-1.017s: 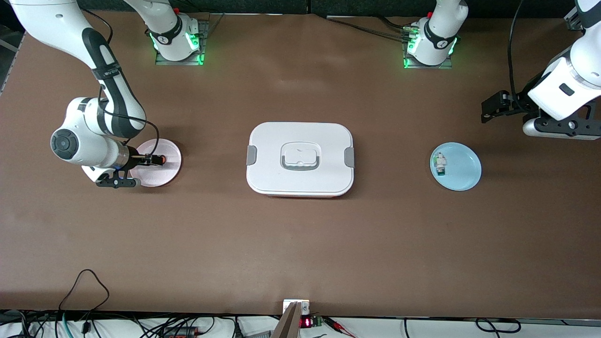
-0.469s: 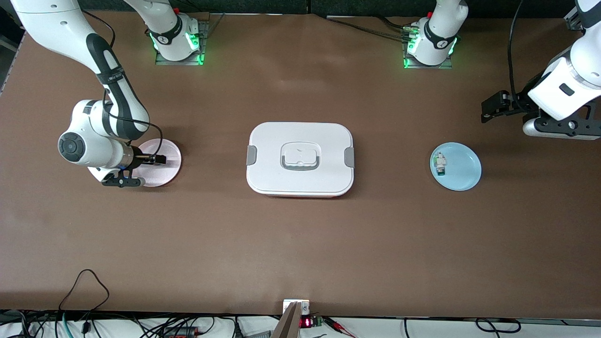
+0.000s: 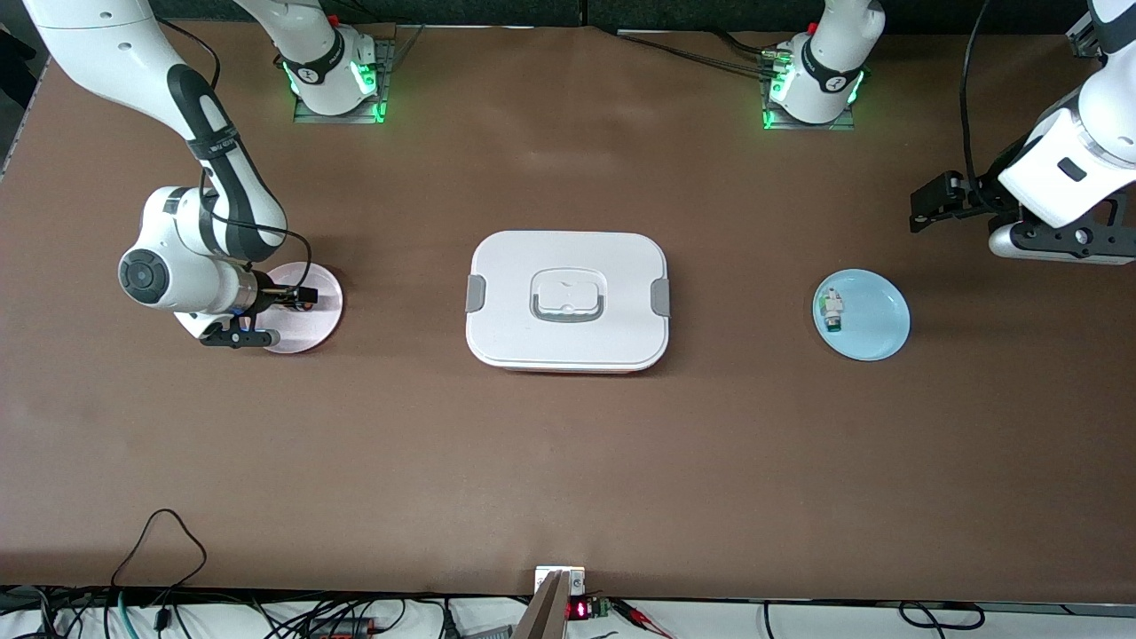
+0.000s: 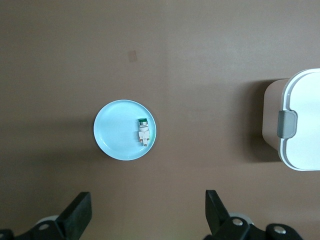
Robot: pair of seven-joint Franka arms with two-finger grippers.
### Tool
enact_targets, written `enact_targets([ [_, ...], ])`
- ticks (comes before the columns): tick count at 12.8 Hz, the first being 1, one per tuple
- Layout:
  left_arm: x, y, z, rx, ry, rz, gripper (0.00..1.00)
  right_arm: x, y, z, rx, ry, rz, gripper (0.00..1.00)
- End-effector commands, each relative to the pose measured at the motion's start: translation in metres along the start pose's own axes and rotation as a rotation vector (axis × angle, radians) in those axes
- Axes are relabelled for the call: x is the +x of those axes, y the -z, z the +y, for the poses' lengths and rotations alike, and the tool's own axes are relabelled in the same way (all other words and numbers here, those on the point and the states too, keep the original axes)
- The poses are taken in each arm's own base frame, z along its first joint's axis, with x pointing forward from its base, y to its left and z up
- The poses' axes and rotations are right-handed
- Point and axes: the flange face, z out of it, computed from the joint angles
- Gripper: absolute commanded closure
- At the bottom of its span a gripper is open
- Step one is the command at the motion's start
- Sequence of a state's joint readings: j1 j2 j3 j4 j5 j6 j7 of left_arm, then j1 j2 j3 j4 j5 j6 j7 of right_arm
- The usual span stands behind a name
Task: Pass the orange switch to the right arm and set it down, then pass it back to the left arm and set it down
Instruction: 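Close the right gripper on the orange switch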
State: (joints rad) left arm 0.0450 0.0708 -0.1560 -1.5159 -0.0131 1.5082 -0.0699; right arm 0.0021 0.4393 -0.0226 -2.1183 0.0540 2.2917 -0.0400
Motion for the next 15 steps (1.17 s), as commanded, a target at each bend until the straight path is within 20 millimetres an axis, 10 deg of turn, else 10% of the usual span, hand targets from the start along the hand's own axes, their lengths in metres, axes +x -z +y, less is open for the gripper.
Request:
enact_targets([
  [1,0.0003,0.0062,-0.0012,-0.013,-0.003,-0.005,0.00,-0.0050,0.0004,0.0011,0.014,0.006,0.004,0.00],
  [15,0.0003,0.0062,-0.0012,-0.013,-0.003,-0.005,0.00,-0.0045,-0.0043,0.0038,0.014,0.001,0.000,0.00],
])
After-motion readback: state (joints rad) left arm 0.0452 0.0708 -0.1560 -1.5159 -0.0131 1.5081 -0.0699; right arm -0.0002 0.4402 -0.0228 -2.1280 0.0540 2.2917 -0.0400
